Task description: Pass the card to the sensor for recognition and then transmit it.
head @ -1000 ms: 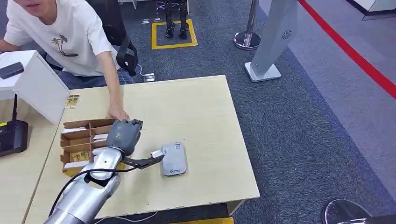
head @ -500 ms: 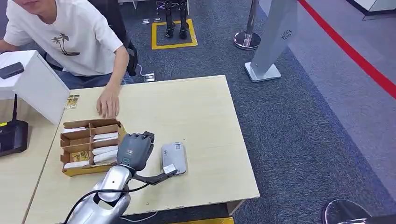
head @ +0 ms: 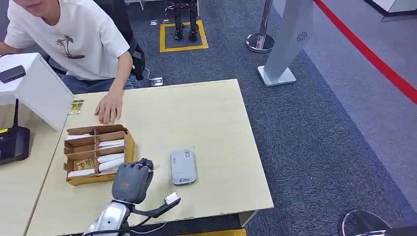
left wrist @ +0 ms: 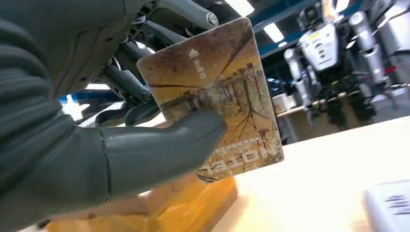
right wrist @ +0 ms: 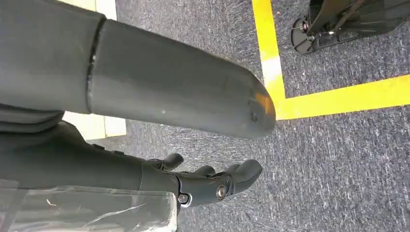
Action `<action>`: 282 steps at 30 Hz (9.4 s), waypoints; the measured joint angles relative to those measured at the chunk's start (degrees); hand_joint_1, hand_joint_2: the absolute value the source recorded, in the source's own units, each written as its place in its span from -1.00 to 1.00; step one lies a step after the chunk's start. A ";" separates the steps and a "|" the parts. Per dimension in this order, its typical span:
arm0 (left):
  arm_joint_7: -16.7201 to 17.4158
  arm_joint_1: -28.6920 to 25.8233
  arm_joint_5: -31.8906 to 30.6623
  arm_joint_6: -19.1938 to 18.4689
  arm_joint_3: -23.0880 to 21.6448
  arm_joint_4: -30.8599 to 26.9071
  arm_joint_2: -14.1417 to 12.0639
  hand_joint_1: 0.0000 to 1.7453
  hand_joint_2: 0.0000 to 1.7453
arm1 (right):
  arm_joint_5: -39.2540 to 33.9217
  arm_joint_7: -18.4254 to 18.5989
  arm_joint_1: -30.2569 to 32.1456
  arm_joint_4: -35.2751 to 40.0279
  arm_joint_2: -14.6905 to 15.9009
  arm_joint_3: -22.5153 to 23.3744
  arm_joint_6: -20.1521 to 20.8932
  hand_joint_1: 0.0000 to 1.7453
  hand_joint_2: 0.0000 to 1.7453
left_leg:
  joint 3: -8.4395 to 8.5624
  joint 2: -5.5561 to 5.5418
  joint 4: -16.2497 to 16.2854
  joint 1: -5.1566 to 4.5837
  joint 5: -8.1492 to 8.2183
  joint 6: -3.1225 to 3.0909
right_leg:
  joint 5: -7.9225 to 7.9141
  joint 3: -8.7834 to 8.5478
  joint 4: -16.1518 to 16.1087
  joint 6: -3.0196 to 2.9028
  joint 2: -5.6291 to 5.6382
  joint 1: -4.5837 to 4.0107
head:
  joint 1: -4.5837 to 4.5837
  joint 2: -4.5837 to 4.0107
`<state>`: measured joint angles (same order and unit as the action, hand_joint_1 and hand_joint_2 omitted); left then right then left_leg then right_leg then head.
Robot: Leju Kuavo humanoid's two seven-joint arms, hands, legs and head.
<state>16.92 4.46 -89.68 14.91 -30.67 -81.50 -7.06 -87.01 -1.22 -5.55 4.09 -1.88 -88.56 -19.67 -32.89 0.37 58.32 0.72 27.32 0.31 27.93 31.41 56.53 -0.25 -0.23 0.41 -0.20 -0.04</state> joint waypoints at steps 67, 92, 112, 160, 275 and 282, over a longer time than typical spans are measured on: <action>-5.57 3.94 9.81 -0.57 1.31 8.30 6.69 1.00 1.00 | 0.22 0.87 -0.35 0.02 -0.04 -0.55 0.70 -1.00 1.00 | 0.00 -0.01 0.01 -0.01 0.00 0.00 | -0.02 0.00 -0.01 0.00 -0.01 0.01 | 0.00 0.00; -5.90 3.95 9.79 0.98 1.31 12.65 7.19 1.00 1.00 | 0.98 1.11 -0.42 0.04 -0.04 -0.55 1.27 -1.00 1.00 | 0.00 -0.01 0.01 -0.01 0.00 0.00 | -0.02 0.00 0.00 0.00 -0.01 0.01 | 0.00 0.00; -5.57 3.63 8.74 2.77 1.60 14.17 7.37 1.00 1.00 | 1.03 0.83 -0.46 0.09 -0.02 -0.55 1.60 -1.00 1.00 | 0.00 -0.02 0.01 0.00 0.00 0.00 | -0.02 -0.02 0.00 0.00 -0.02 0.00 | 0.00 0.00; -9.29 10.62 13.84 0.33 -1.99 14.45 11.61 1.00 1.00 | 7.15 2.14 -1.11 0.09 0.46 -0.55 2.21 -1.00 1.00 | 0.01 -0.01 0.02 -0.04 0.00 0.00 | -0.03 0.00 -0.01 0.00 -0.02 0.05 | 0.00 0.00; -5.81 6.21 13.31 -2.25 -4.59 14.99 8.22 1.00 1.00 | 7.30 2.91 -1.37 0.55 0.81 -0.55 2.84 -1.00 1.00 | 0.04 -0.03 0.01 -0.03 0.00 0.00 | -0.02 -0.05 -0.01 0.01 -0.04 0.03 | 0.02 0.00; -5.81 5.79 13.68 -2.10 -4.59 16.17 8.66 1.00 1.00 | 7.32 3.06 -1.37 0.55 0.81 -0.55 2.84 -1.00 1.00 | 0.16 -0.05 0.01 -0.03 0.00 -0.01 | -0.02 -0.21 -0.01 0.01 -0.09 0.03 | 0.00 0.00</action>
<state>11.10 10.25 -76.00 12.81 -35.26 -65.33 1.60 -79.69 1.84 -6.93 4.63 -1.07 -89.11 -16.83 -32.73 0.32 58.33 0.69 27.32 0.30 27.92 31.20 56.52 -0.23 -0.32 0.44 -0.20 -0.04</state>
